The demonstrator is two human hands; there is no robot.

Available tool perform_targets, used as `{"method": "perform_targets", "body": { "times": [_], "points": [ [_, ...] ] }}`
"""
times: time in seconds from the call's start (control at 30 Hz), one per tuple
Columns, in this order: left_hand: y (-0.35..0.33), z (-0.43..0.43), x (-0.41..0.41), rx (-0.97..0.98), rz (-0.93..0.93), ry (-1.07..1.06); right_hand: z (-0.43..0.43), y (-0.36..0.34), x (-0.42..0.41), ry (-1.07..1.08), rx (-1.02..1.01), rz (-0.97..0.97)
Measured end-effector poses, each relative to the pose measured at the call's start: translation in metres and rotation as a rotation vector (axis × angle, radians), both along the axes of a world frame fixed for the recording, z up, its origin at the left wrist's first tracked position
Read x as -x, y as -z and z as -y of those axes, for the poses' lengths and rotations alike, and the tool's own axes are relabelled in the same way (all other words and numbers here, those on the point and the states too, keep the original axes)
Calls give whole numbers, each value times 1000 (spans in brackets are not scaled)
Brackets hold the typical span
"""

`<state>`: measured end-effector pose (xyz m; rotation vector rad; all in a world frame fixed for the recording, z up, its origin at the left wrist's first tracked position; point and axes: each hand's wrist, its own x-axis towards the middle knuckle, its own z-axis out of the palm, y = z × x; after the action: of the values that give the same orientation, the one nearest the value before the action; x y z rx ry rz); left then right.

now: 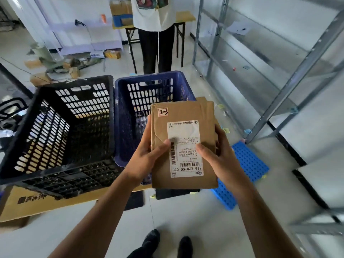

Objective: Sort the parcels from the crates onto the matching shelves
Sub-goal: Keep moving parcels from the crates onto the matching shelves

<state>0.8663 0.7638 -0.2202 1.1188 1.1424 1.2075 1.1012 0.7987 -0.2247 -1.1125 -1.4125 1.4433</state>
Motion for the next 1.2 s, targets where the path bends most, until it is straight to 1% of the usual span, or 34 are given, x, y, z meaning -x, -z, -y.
{"method": "perform_targets", "body": {
  "times": [0.13,0.2,0.3,0.37,0.43,0.47,0.53,0.57,0.67,0.8,0.9,0.97,1.1,1.2],
  "points": [
    [13,-2,-15,-8,36,179,35,5,-21,209,65,11],
    [23,0,-22,29,25,240,61,10,-30,338,92,15],
    [42,4,-36,65,-59,342,109,22,-38,550,118,13],
    [59,7,-49,82,-135,454,146,32,-44,687,157,3],
    [80,14,-65,63,-264,610,189,44,-48,825,212,-9],
    [91,19,-72,19,-397,680,212,51,-48,892,243,-14],
    [111,34,-89,-166,-691,767,261,62,-46,1039,296,-24],
    [117,45,-98,-239,-759,813,284,67,-44,1109,314,-30],
    [127,77,-128,-337,-892,968,350,78,-41,1276,361,-49],
    [128,123,-176,-496,-1078,1164,430,88,-44,1481,356,-121],
    [121,162,-212,-590,-1098,1241,486,95,-53,1592,336,-222],
    [116,191,-240,-642,-1114,1282,521,99,-64,1628,329,-266],
    [106,256,-305,-665,-1135,1378,592,101,-97,1674,301,-296],
    [102,311,-356,-761,-1124,1428,649,101,-124,1699,279,-303]
  ]
}}
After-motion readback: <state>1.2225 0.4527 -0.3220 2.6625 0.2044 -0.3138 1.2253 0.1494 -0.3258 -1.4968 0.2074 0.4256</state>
